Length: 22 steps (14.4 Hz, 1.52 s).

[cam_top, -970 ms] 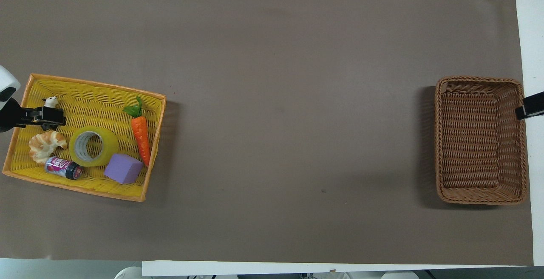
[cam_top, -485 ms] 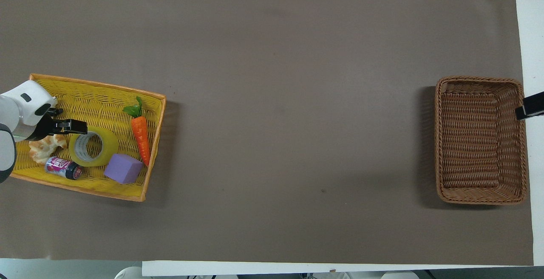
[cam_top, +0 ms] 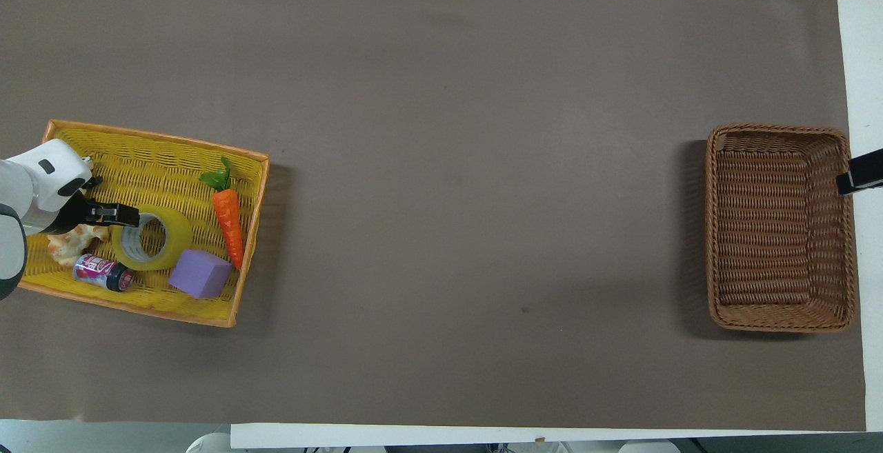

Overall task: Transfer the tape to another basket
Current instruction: 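Lower the left gripper into the tape roll's hole and close on it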

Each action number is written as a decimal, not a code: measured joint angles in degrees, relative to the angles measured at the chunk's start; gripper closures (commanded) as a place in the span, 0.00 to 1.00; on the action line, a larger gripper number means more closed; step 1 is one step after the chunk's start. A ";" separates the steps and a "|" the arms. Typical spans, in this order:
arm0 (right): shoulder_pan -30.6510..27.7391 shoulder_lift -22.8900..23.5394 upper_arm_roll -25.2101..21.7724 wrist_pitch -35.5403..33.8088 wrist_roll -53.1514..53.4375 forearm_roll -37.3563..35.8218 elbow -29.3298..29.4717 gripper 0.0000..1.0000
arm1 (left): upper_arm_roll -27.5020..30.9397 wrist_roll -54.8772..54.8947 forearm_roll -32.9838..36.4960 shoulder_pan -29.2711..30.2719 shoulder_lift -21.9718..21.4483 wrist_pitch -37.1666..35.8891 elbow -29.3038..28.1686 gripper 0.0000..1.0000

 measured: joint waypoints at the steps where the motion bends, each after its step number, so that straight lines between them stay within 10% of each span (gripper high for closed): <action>1: 0.00 0.00 0.00 0.00 0.00 0.00 0.00 0.01 | 0.00 0.03 0.00 0.16 0.00 0.00 -0.19 0.27; 22: 0.00 0.00 0.00 0.00 0.00 0.00 -0.01 0.01 | 0.00 0.11 0.00 0.41 0.43 4.36 -4.47 0.34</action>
